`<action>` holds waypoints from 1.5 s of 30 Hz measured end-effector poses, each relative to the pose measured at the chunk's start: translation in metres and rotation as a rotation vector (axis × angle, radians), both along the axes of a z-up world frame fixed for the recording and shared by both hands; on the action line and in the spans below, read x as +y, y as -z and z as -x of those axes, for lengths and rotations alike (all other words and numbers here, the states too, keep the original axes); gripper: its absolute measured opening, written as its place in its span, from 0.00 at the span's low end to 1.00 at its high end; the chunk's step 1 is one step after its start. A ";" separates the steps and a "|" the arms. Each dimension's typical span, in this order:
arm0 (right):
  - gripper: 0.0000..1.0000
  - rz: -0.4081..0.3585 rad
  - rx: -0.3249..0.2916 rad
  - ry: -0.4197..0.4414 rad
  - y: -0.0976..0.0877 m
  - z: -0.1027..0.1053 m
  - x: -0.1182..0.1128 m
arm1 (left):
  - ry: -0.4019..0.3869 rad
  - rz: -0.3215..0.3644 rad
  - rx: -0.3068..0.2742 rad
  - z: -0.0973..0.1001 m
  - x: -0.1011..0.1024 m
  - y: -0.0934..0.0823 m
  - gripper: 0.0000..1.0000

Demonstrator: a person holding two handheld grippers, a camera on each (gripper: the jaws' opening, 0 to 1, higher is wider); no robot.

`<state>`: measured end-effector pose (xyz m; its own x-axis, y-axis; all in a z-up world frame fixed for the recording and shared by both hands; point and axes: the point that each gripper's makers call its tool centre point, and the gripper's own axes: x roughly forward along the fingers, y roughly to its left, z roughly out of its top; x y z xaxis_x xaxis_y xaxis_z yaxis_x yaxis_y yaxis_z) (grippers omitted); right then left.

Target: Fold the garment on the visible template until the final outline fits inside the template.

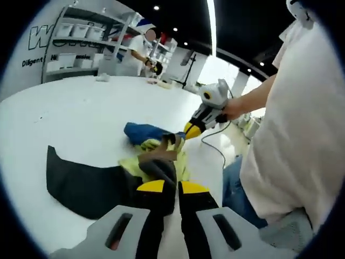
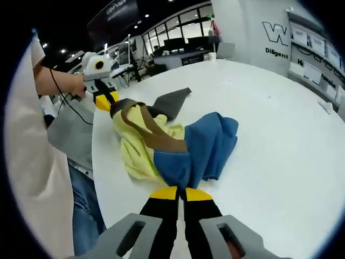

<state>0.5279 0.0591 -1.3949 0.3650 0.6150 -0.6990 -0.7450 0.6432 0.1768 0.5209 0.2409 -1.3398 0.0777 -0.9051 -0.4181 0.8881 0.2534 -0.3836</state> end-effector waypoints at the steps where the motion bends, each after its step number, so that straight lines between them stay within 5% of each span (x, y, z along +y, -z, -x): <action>1: 0.00 0.002 0.001 0.002 0.001 0.000 -0.001 | 0.040 -0.017 0.004 0.006 -0.003 0.004 0.04; 5: 0.00 0.010 0.006 0.020 0.003 0.002 -0.007 | 0.110 -0.038 -0.006 0.020 -0.016 0.005 0.05; 12: 0.00 0.025 0.018 0.044 0.009 0.007 -0.018 | 0.148 0.020 0.007 0.025 -0.037 -0.008 0.06; 19: 0.00 0.032 0.027 0.059 0.015 0.008 -0.022 | 0.083 0.021 -0.009 -0.001 -0.042 -0.005 0.07; 25: 0.00 0.032 0.033 0.067 0.018 0.009 -0.022 | 0.098 0.072 -0.018 -0.007 -0.060 -0.023 0.09; 28: 0.00 0.033 0.037 0.065 0.019 0.010 -0.020 | 0.065 0.038 -0.025 -0.023 -0.062 -0.013 0.12; 33: 0.00 0.033 0.040 0.064 0.021 0.009 -0.020 | 0.127 -0.076 0.030 -0.020 -0.060 0.017 0.14; 45: 0.00 0.026 0.038 0.064 0.018 0.006 -0.019 | 0.178 -0.107 0.190 0.010 -0.029 0.028 0.07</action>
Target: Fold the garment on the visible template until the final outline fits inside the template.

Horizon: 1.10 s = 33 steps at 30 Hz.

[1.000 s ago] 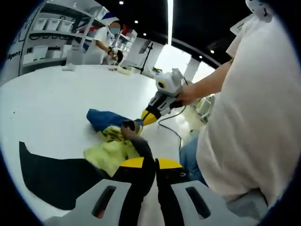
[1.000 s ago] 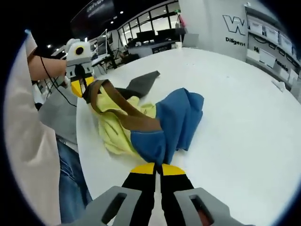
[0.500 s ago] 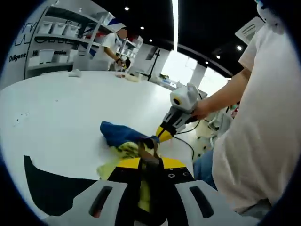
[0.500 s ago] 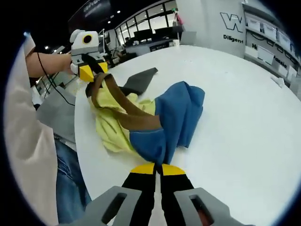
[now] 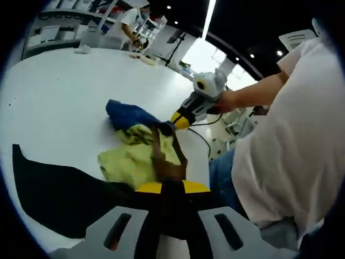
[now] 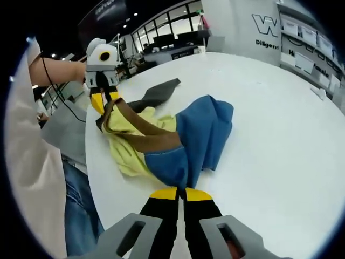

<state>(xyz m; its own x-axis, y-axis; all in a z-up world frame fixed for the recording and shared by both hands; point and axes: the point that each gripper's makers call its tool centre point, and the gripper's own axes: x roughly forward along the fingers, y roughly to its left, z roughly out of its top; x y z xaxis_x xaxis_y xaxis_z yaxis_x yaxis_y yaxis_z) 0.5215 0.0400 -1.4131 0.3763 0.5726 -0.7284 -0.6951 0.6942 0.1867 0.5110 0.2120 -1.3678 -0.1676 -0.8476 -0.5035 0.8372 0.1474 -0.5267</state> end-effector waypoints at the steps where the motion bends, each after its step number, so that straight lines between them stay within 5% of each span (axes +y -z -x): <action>1: 0.00 0.000 -0.001 -0.001 0.000 0.000 0.000 | -0.003 -0.004 0.003 0.001 0.003 0.001 0.07; 8: 0.00 0.001 -0.009 -0.014 -0.005 -0.003 0.001 | -0.009 -0.017 0.032 0.015 0.005 0.013 0.03; 11: 0.00 0.000 -0.013 -0.035 -0.010 -0.002 0.003 | -0.017 -0.045 0.003 0.015 0.007 0.022 0.00; 19: 0.00 -0.031 -0.016 -0.093 -0.024 -0.003 0.006 | -0.099 -0.032 -0.113 -0.009 0.025 0.008 0.00; 24: 0.15 -0.065 0.003 -0.136 -0.028 -0.003 0.016 | -0.144 -0.027 -0.172 -0.022 0.045 -0.008 0.00; 33: 0.19 -0.084 0.003 -0.212 -0.039 -0.032 0.033 | -0.151 -0.083 -0.210 -0.021 0.068 -0.004 0.00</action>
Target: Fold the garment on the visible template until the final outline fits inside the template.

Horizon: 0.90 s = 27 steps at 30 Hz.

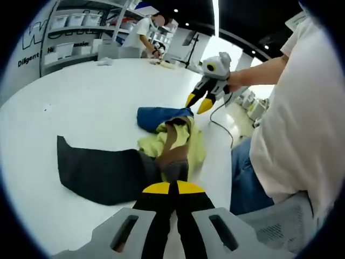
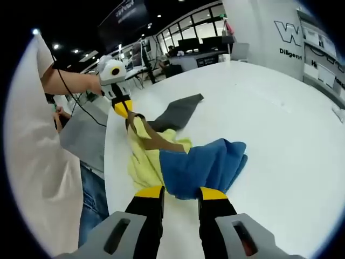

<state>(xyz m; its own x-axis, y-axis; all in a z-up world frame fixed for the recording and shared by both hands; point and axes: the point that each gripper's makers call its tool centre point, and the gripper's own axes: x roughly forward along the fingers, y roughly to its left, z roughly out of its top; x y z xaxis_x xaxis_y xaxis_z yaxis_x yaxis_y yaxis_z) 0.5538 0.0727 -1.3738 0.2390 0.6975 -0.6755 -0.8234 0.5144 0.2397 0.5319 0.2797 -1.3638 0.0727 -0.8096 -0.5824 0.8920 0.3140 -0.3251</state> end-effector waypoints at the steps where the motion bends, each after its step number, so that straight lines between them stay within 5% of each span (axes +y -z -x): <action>1: 0.19 -0.004 0.010 -0.011 0.000 -0.004 0.002 | -0.007 -0.003 0.001 0.000 0.001 0.000 0.00; 4: 0.20 -0.007 0.034 -0.043 0.003 -0.012 0.009 | -0.021 -0.007 0.000 0.000 0.003 0.001 0.00; 10: 0.14 0.003 0.208 -0.142 0.015 0.001 0.020 | -0.049 -0.016 0.001 -0.003 0.011 0.001 0.00; 16: 0.00 -0.003 0.164 -0.182 0.011 -0.002 0.025 | -0.073 -0.019 -0.002 -0.007 0.018 0.000 0.00; 27: 0.00 0.005 0.080 -0.119 -0.010 -0.023 0.011 | -0.117 -0.012 -0.033 -0.019 0.029 -0.012 0.00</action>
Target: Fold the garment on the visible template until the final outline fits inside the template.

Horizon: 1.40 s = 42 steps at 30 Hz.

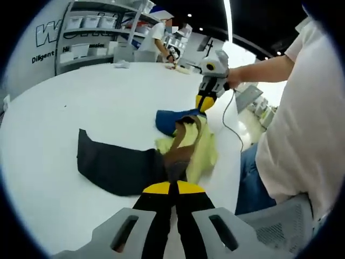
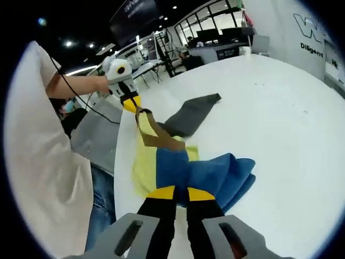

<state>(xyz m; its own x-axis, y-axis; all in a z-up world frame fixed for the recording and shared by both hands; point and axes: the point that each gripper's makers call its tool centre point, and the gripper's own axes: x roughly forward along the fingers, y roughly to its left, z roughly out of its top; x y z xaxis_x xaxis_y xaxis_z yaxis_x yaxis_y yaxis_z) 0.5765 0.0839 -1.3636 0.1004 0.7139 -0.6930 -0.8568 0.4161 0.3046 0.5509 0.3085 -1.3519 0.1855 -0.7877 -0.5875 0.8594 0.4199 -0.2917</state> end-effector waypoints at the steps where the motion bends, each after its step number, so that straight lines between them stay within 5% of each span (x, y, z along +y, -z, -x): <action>1: 0.00 0.018 -0.026 0.010 0.000 -0.007 -0.003 | -0.001 -0.003 0.000 0.000 0.001 0.000 0.00; 3: 0.00 -0.014 -0.054 0.030 -0.007 -0.016 0.001 | -0.003 -0.007 -0.003 0.000 0.003 0.000 0.00; 8: 0.12 -0.074 0.014 -0.042 -0.012 -0.005 0.029 | -0.010 -0.010 -0.012 0.001 0.006 -0.004 0.00; 17: 0.14 0.025 0.056 -0.162 0.015 -0.002 0.050 | -0.030 -0.014 -0.036 0.004 0.016 -0.016 0.00; 24: 0.00 -0.009 0.170 -0.156 0.014 0.003 0.053 | -0.055 -0.021 -0.038 0.007 0.025 -0.018 0.00; 34: 0.00 -0.056 0.187 -0.090 0.009 -0.012 0.052 | -0.070 -0.034 -0.028 0.012 0.031 -0.015 0.00; 38: 0.18 -0.104 0.297 -0.068 0.010 -0.005 0.065 | -0.066 -0.038 -0.025 0.015 0.029 -0.013 0.00; 42: 0.17 -0.026 0.292 -0.128 0.024 0.000 0.070 | -0.067 -0.041 -0.024 0.017 0.030 -0.013 0.00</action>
